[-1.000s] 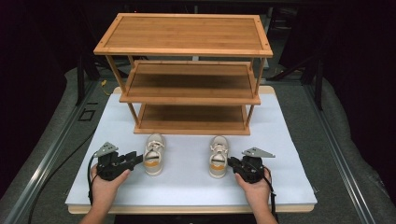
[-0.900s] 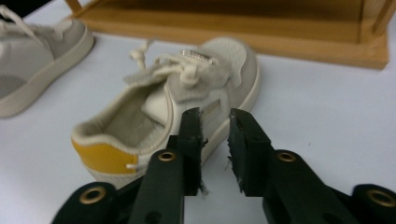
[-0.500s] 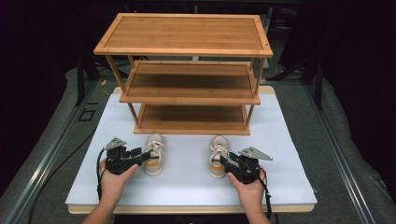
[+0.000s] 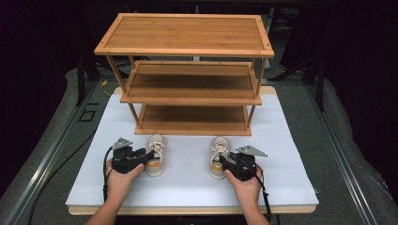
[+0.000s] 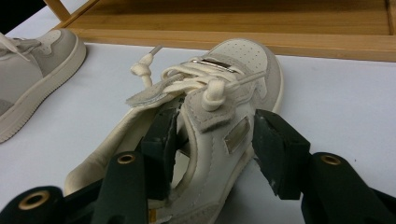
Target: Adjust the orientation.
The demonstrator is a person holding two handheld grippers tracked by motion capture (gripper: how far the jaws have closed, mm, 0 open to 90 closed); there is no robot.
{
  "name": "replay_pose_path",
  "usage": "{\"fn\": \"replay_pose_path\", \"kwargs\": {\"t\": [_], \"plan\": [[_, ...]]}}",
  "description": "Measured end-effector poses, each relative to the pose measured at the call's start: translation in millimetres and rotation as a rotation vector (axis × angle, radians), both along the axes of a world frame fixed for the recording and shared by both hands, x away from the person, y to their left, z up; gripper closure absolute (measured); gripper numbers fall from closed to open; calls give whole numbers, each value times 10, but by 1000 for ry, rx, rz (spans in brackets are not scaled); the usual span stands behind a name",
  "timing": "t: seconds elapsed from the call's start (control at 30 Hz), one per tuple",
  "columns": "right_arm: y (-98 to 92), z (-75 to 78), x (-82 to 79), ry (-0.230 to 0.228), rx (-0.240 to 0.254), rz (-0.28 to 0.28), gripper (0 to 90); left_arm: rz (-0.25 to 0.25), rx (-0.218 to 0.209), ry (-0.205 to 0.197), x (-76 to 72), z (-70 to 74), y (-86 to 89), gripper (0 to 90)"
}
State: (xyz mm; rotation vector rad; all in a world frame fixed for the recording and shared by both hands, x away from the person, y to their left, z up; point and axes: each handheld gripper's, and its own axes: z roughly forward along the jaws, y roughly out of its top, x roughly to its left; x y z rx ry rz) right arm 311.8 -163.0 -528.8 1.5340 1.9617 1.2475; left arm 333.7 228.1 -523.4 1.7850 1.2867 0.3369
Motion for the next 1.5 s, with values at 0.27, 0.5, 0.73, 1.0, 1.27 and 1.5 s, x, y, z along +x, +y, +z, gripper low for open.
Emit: {"fn": "replay_pose_path", "kwargs": {"t": [0.27,0.5,0.73,1.0,1.27,1.5], "plan": [[12,-5,6,5,8,-11,532,3,-3,3,-6,8,-1,561],[9,24,-12,13,22,-17,629,-32,-7,4,-41,39,-89,609],[204,36,-45,21,20,22,634,-70,-9,4,-99,41,-336,610],[382,26,-57,15,26,33,632,-83,-10,9,-131,45,-524,609],[475,26,-70,17,25,54,631,-79,-15,7,-133,40,-630,608],[510,21,-73,20,37,59,629,-88,-27,11,-137,37,-699,606]]}}
